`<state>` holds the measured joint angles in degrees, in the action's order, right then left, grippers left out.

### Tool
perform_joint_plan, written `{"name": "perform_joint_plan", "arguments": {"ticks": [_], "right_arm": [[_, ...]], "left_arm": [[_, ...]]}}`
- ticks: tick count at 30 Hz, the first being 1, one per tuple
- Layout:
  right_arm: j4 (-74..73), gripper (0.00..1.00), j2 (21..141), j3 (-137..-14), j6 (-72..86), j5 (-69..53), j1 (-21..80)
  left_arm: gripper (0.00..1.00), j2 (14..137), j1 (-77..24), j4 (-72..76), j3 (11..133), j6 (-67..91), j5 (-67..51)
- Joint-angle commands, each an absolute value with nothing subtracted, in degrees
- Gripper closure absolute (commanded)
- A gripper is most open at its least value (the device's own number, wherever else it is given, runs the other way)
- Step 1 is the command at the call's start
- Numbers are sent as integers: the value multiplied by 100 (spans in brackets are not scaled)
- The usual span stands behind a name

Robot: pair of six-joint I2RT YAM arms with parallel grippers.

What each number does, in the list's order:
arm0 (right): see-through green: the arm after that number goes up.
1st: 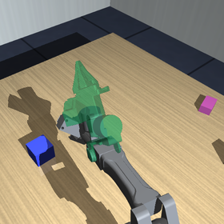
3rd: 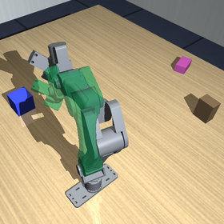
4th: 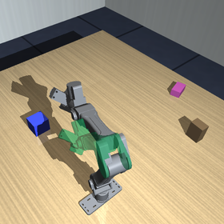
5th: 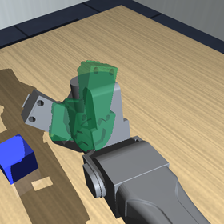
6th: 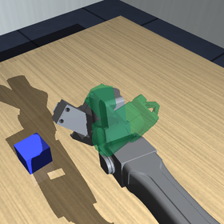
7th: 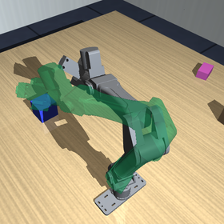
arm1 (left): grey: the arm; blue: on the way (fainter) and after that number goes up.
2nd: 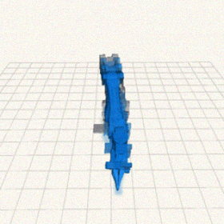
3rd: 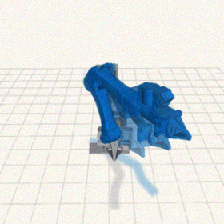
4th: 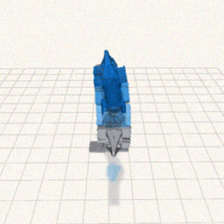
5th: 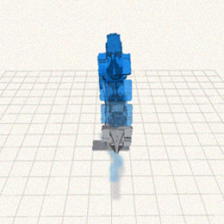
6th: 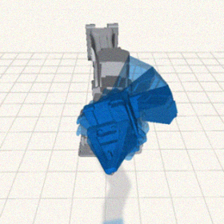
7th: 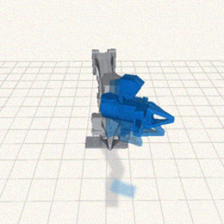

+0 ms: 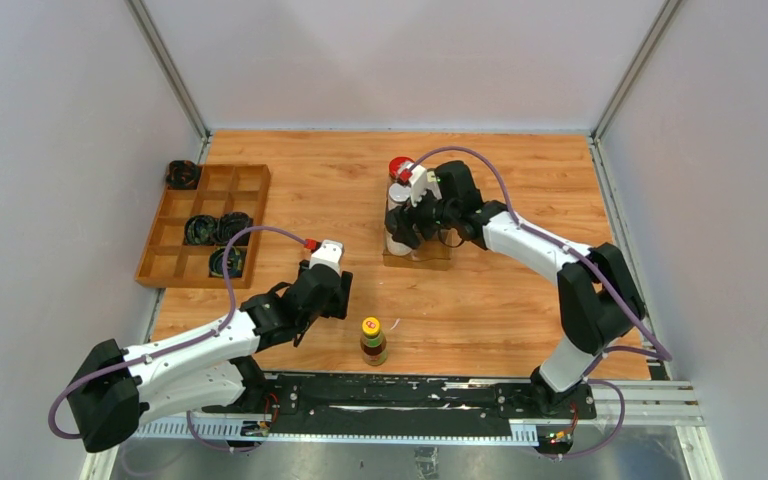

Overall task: Organize the condiment bottles
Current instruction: Place the bottle in the storage box.

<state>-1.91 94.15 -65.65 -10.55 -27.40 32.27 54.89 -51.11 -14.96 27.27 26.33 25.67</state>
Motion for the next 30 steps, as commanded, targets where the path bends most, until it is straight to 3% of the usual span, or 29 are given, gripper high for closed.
{"name": "perform_joint_plan", "arguments": {"ticks": [1, 27, 30], "right_arm": [[162, 45, 9537, -6620, -1050, -2794, 3312], [386, 45, 9666, -6187, -924, -2628, 3313], [400, 41, 9608, -6117, -901, -2604, 3311]], "left_arm": [[35, 5482, -5088, -1398, 2653, 2593, 2562], [35, 5514, -5094, -1382, 2680, 2549, 2539], [35, 5507, -5089, -1406, 2689, 2549, 2540]]}}
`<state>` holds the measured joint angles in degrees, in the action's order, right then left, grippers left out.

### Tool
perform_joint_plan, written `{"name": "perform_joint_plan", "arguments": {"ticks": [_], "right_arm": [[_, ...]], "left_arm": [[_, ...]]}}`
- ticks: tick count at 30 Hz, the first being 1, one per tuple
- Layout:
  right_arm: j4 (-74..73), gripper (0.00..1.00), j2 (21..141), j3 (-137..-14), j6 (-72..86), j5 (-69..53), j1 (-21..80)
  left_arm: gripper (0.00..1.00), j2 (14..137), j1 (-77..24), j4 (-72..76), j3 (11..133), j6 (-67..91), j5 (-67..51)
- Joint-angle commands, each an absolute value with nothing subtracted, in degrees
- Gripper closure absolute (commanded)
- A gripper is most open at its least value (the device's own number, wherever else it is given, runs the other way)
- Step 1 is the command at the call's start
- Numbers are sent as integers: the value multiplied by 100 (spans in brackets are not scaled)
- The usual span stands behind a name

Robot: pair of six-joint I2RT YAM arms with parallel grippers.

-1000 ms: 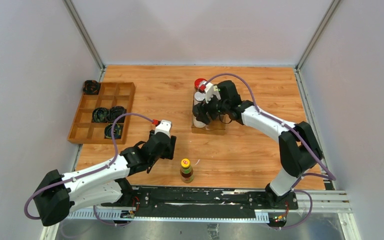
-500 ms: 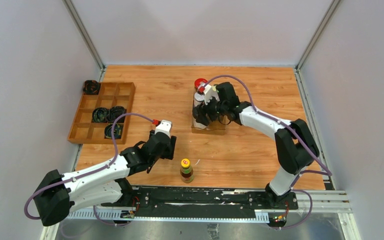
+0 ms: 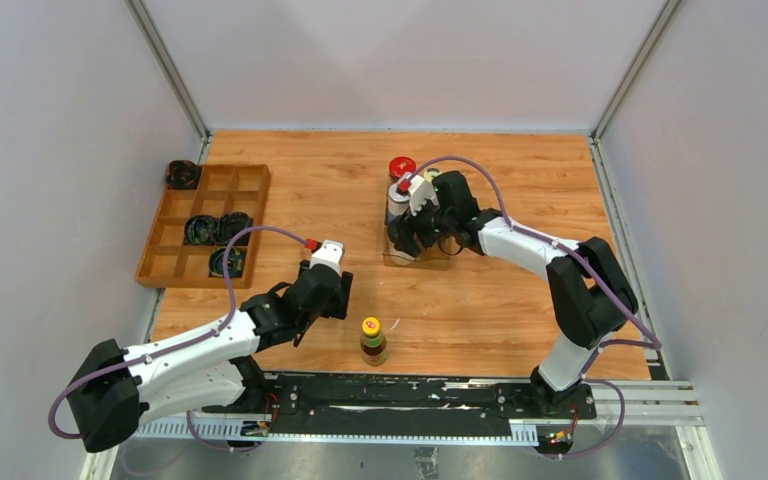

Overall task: Organize the condiment bottles
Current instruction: Place the bottle in the storage box.

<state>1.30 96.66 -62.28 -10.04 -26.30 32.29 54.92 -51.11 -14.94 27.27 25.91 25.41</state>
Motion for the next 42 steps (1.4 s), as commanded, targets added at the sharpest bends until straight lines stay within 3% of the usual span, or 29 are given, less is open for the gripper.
{"name": "perform_joint_plan", "arguments": {"ticks": [1, 5, 7, 10, 25, 32, 42], "right_arm": [[403, 39, 9580, -6082, -897, -2589, 3313], [404, 28, 9488, -5996, -901, -2562, 3313], [423, 5, 9404, -5928, -912, -2556, 3308], [428, 0, 9279, -5860, -922, -2535, 3313], [-653, 0, 7686, -5592, -761, -2021, 3319], [-982, 15, 6954, -4980, -397, -2131, 3347], [-981, 26, 6386, -4241, 72, -1952, 3802]], "left_arm": [[35, 5497, -5090, -1414, 2689, 2549, 2540], [35, 5474, -5089, -1447, 2706, 2557, 2540], [35, 5448, -5093, -1459, 2707, 2573, 2533], [35, 5435, -5094, -1476, 2724, 2592, 2507], [35, 5321, -5097, -1688, 2867, 2633, 2540], [35, 5205, -5098, -1809, 2927, 2654, 2590], [35, 5080, -5097, -1867, 2891, 2731, 2576]]}}
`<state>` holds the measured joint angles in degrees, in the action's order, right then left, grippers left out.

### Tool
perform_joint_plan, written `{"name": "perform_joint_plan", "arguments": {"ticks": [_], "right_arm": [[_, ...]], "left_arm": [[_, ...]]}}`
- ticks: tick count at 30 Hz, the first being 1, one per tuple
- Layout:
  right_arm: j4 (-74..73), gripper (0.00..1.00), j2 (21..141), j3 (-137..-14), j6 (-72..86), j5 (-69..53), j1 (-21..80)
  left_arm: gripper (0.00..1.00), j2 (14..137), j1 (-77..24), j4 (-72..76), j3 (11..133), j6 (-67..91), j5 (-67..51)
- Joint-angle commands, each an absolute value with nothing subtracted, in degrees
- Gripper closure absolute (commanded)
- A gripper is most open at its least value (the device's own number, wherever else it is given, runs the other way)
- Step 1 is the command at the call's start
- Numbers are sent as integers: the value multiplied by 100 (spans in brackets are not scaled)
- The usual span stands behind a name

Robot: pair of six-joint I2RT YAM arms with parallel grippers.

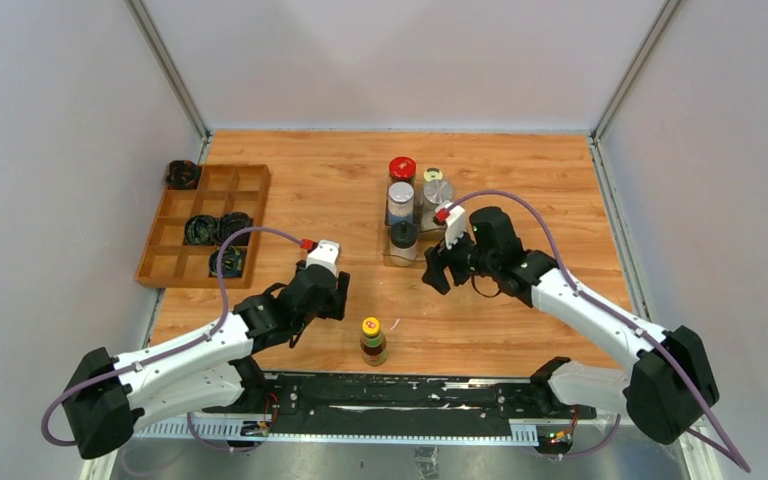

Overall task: Organize the condiment bottles
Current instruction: Place the bottle in the storage box, then pick up the bottle from the center of the board.

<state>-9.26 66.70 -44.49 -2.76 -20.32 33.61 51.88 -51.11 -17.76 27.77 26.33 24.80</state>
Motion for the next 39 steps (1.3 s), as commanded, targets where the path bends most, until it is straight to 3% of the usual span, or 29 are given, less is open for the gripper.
{"name": "perform_joint_plan", "arguments": {"ticks": [1, 4, 10, 13, 14, 16, 22, 27, 31, 39], "right_arm": [[-939, 26, 6310, -4201, 116, -1811, 3993], [-1043, 31, 6153, -4220, 90, -1515, 4585], [-1307, 31, 5674, -4222, 128, -1100, 5349], [-1485, 20, 5497, -4205, 190, -1059, 5545], [-1534, 6, 5449, -4195, 218, -1052, 5602], [-1607, 0, 5367, -4165, 323, -1139, 5654], [-1633, 0, 4833, -4052, 937, -1055, 5652], [-1635, 0, 4284, -3971, 1457, -51, 5627], [-1643, 0, 4177, -3870, 1211, -149, 5632], [-1715, 14, 4721, -3874, 721, -737, 5659]], "left_arm": [[35, 5068, -5098, -1874, 2891, 2733, 2576], [35, 5016, -5098, -1917, 2892, 2733, 2592], [35, 4923, -5098, -1986, 2900, 2733, 2602], [35, 4882, -5098, -1988, 2876, 2751, 2602], [35, 4883, -5098, -1986, 2874, 2751, 2602], [35, 4882, -5098, -1998, 2874, 2759, 2597], [34, 4762, -5098, -2056, 2916, 2744, 2577], [18, 4522, -5098, -2100, 3010, 2673, 2355], [1, 4293, -5098, -2254, 3162, 2619, 2062], [0, 3854, -5095, -2745, 3319, 2729, 1789]]}}
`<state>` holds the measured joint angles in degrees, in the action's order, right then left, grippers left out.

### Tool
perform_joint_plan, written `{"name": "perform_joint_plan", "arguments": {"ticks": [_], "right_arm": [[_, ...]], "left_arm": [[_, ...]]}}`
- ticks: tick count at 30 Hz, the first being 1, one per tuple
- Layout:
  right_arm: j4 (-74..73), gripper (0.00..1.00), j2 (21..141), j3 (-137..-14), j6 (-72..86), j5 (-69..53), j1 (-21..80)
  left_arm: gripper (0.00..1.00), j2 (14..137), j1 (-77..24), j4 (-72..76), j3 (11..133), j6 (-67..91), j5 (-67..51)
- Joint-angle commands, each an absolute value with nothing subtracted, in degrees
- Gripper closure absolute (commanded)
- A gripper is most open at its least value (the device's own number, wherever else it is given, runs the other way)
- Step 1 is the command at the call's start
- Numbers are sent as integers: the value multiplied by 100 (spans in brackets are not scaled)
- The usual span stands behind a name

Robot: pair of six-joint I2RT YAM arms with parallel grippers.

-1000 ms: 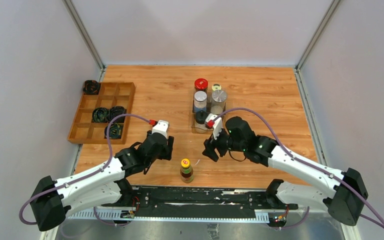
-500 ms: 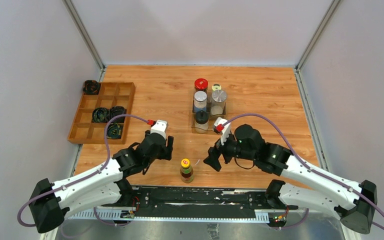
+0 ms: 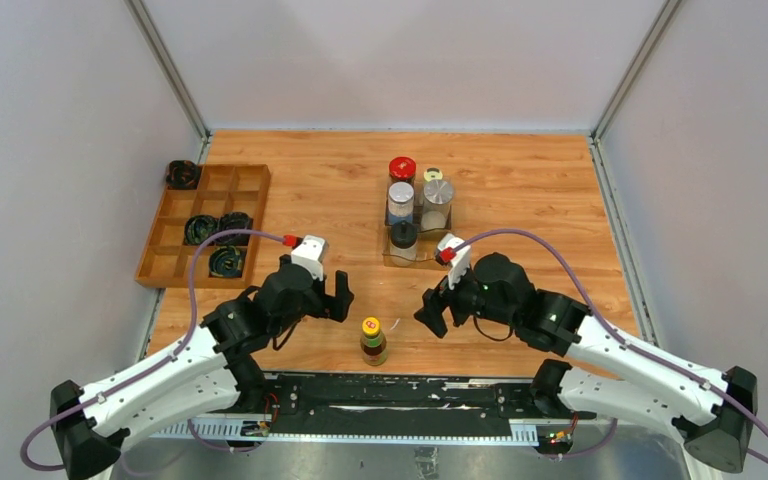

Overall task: Organize the condiment bottles
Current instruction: Pick up the bottle from the center of the board.

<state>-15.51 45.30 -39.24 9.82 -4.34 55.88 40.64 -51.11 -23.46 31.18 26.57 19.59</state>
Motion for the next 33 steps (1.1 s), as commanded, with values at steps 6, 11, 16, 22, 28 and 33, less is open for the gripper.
{"name": "perform_joint_plan", "arguments": {"ticks": [6, 11, 16, 22, 28, 33], "right_arm": [[-1470, 15, 4900, -3943, 586, -1029, 5794], [-1415, 15, 5139, -4093, 351, -1037, 6179], [-1340, 18, 5423, -4281, 185, -782, 6722], [-1304, 25, 5970, -4664, 70, -550, 7229], [-1546, 30, 6528, -5311, -154, -526, 7521], [-2297, 30, 6984, -6080, -372, -562, 7581]], "left_arm": [[0, 3766, -5098, -3151, 3427, 3010, 1945], [0, 3772, -5098, -3215, 3401, 3185, 2071], [0, 3690, -5098, -3201, 3363, 3255, 2092], [0, 3665, -5098, -3218, 3329, 3236, 2096], [0, 3615, -5098, -3224, 3287, 3259, 2086], [0, 3558, -5098, -3219, 3233, 3270, 2057]]}}
